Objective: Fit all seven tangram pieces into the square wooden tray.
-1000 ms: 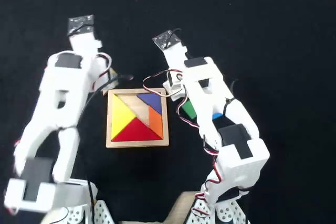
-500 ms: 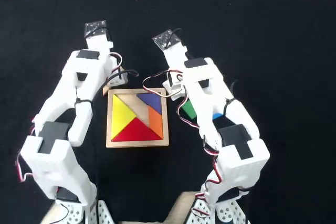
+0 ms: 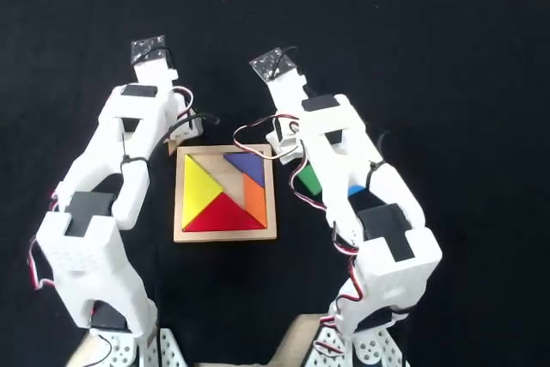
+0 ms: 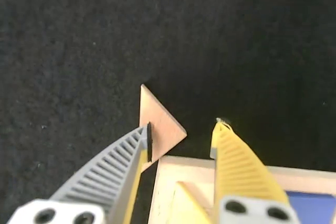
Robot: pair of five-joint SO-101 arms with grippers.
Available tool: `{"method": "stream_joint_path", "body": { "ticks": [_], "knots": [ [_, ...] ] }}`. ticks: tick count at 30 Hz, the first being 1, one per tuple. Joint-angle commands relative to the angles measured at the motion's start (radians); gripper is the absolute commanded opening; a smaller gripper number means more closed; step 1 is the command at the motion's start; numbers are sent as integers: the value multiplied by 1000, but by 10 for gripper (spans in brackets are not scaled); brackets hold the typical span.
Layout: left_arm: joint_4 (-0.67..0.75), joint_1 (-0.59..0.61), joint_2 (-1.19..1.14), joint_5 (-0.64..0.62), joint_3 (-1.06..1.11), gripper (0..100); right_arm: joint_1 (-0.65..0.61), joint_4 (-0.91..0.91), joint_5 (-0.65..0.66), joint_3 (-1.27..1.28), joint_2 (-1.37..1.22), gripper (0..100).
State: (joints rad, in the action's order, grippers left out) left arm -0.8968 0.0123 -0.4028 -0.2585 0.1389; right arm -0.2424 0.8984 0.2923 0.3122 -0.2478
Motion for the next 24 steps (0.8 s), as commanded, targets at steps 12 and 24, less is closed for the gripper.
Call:
{"method": "stream_joint_path", "body": {
  "ticks": [12,24],
  "knots": [
    [-41,15,-26,-3,-84,199,5,-14,3,-5,42,11],
    [-41,58,-28,-3,-85,199,5,-12,3,-4,41,11]
  ]
}}
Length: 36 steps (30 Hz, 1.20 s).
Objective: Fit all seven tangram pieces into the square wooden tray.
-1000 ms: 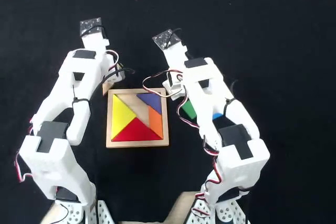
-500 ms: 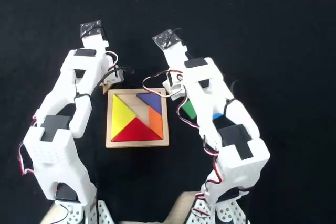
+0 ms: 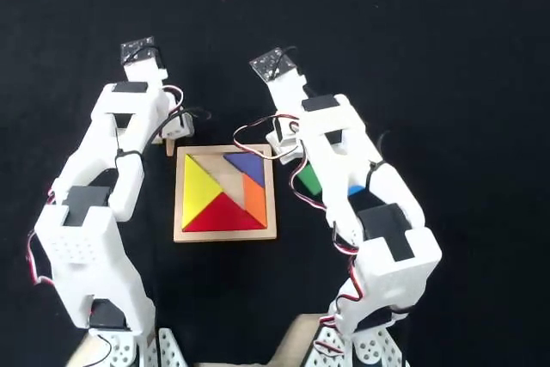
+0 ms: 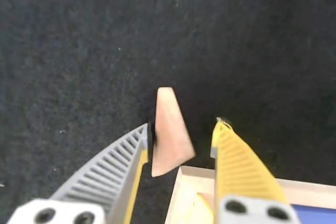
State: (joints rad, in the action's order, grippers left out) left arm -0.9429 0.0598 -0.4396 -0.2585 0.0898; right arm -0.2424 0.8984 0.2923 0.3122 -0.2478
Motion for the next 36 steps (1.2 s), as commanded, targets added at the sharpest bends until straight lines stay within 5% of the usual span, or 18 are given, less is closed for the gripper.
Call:
{"method": "stream_joint_path", "body": {
  "ticks": [1,11,27,36],
  "knots": [
    [3,10,9,-3,-35,199,5,-12,3,-4,41,11],
    [-6,110,9,-3,-67,198,5,-12,3,-4,41,11],
    [-77,61,143,-14,2,198,5,-12,3,-7,41,11],
    [196,8,224,-89,182,198,5,-12,3,-7,41,11]
  ]
}}
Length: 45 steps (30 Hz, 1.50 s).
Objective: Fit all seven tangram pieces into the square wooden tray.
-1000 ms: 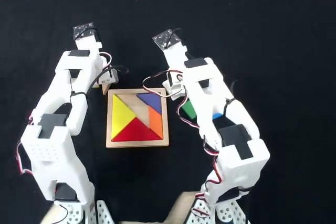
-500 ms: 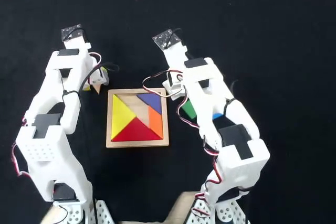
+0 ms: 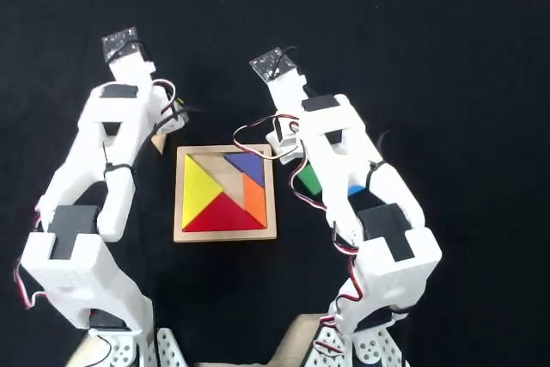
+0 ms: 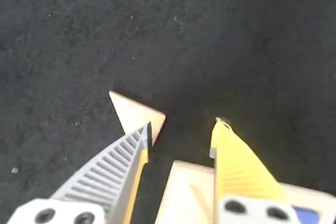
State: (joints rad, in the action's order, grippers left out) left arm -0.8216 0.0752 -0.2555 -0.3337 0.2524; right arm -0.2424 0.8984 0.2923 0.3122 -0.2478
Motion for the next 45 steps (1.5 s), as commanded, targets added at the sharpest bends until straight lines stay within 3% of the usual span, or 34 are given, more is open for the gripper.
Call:
{"method": "stream_joint_path", "body": {
  "ticks": [1,10,38,45],
  "knots": [
    [81,-5,28,-14,24,198,5,-12,3,-7,41,11],
    [-78,7,-98,-92,-91,198,5,-12,3,-7,41,11],
    [-146,116,-110,-98,-90,198,5,-8,3,-5,41,11],
    [-249,194,-110,-101,-130,198,5,-9,3,-5,41,11]
  ]
}}
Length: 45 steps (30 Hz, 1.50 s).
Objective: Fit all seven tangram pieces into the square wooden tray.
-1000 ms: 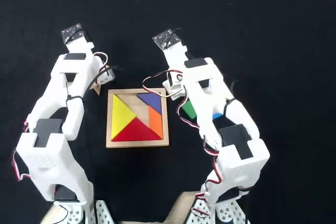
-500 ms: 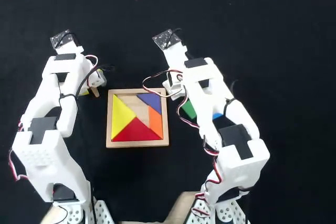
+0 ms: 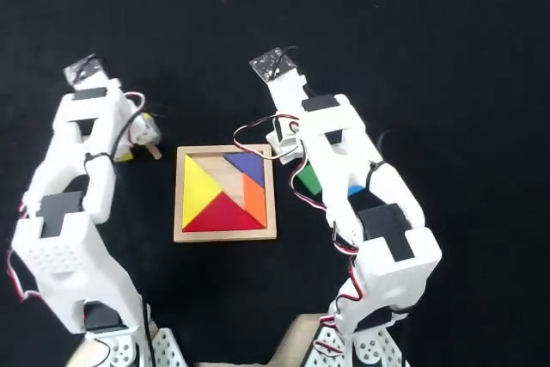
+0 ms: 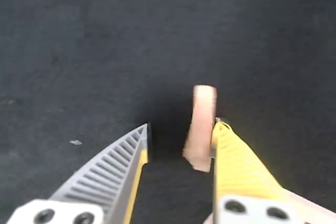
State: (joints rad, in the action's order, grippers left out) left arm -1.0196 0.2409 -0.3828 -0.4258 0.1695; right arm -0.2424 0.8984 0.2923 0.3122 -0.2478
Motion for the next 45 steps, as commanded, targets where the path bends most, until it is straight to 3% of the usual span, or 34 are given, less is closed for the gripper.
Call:
{"method": "stream_joint_path", "body": {
  "ticks": [1,8,12,15,28,45],
  "knots": [
    [-72,30,17,-9,-50,198,5,-9,3,-5,41,11],
    [-130,35,104,-49,-33,198,5,-11,3,-8,42,11],
    [-52,42,169,-46,41,198,5,-11,3,-8,42,11],
    [34,45,160,-41,74,198,5,-11,3,-8,42,11],
    [37,39,17,0,1,198,5,-8,3,-7,42,11],
    [34,36,14,2,4,155,5,-6,35,-7,44,11]
  ]
}}
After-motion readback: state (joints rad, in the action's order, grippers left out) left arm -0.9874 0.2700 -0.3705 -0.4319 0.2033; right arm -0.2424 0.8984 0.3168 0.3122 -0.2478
